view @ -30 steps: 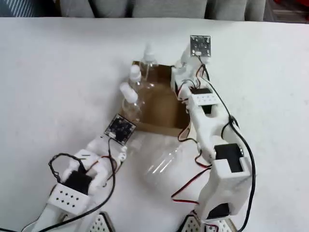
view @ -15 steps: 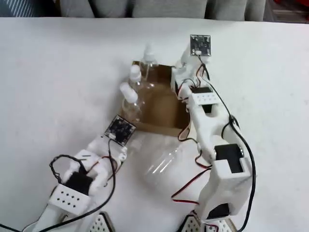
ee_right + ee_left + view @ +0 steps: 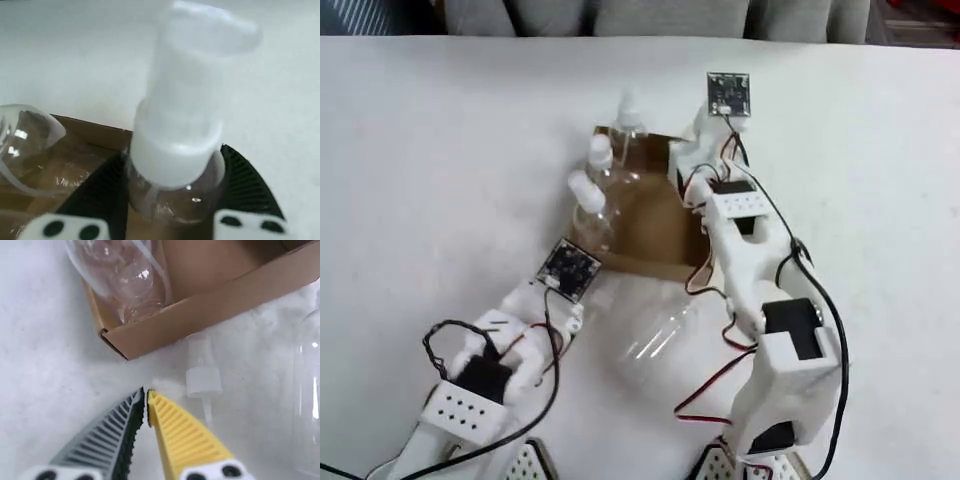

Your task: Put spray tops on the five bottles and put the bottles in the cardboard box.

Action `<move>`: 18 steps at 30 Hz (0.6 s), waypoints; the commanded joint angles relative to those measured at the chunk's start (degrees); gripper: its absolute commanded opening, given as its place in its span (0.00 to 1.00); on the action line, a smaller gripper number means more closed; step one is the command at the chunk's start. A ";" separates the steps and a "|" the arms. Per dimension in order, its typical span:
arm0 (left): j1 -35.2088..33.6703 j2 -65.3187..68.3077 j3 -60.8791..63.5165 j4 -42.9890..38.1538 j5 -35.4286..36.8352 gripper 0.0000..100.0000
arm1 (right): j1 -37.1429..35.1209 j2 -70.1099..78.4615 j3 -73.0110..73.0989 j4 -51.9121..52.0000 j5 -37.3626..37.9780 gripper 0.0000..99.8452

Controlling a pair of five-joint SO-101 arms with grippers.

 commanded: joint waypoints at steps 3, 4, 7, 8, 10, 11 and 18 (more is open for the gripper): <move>-0.48 -0.75 -0.62 -1.85 -0.53 0.02 | 0.40 0.04 -0.88 1.36 0.00 0.21; -0.48 -0.75 -0.62 -1.85 -0.53 0.02 | 0.40 0.04 -0.88 1.36 0.00 0.22; -0.48 -0.75 -0.62 -1.85 -0.53 0.02 | 0.40 0.04 -0.88 1.45 0.00 0.26; -0.48 -0.75 -0.62 -1.85 -0.53 0.02 | 0.40 -0.04 -0.88 1.45 0.00 0.27; -0.48 -0.75 -0.62 -1.85 -0.53 0.02 | 0.40 -0.04 -0.88 1.45 0.00 0.30; -0.48 -0.75 -0.62 -1.85 -0.53 0.02 | 0.40 -0.04 -0.88 1.45 0.00 0.31; -0.48 -0.75 -0.62 -1.85 -0.53 0.02 | 0.40 -0.48 -0.88 1.45 0.00 0.32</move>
